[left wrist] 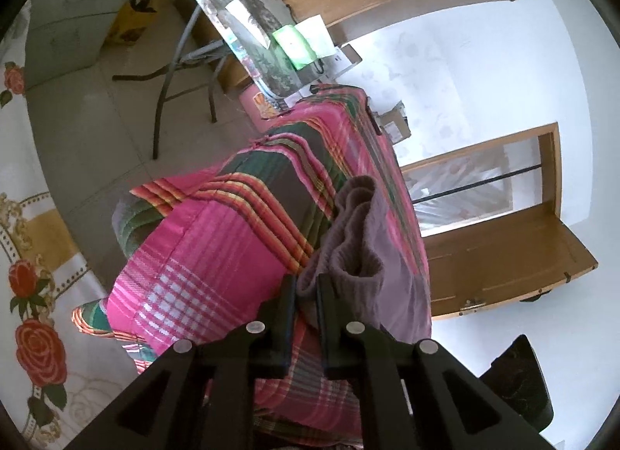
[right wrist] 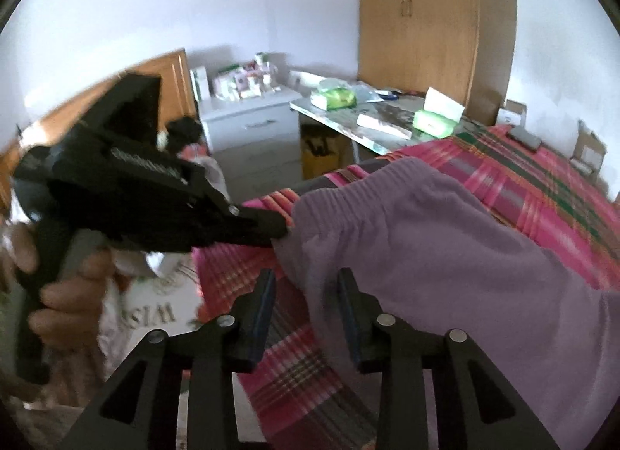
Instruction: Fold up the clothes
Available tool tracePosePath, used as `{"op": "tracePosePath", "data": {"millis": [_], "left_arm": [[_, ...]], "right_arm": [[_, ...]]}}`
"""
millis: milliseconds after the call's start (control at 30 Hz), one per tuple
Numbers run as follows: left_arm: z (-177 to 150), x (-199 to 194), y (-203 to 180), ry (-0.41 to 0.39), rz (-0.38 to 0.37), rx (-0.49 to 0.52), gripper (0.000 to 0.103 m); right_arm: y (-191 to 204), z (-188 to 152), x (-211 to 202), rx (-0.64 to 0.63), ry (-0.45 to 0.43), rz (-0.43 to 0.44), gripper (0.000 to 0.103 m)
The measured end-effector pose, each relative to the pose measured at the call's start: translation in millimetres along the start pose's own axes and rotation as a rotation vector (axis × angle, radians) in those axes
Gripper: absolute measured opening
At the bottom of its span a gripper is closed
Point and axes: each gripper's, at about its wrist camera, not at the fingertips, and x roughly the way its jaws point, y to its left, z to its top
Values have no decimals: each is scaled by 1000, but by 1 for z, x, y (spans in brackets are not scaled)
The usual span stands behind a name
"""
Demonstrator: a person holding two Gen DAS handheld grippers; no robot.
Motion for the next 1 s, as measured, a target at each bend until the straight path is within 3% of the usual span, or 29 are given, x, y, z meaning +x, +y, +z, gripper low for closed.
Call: {"op": "tracePosePath", "data": {"millis": [367,500,567,667,833,1000], "left_arm": [[2,3,-5,32,-17,8,15],[7,1,-6,27,-36,-1,15],[11,0,-8,17,-41,-3,17],[20,-1,-11,8,-60,-21,33],[38,12,-15,64,-97,-54,40],[48,31,-25,150,-133,-41,44]], "right_arm": [[24,7,31,-153,31,-155,35],[23,7,33,-144,20,-162,36],[20,7,33,-133,18,-156,34],[20,6,31,-130,5,-166,24],[15,3,21,-97,-42,-166,15],[6,3,2,-50,-118,-145,13]]}}
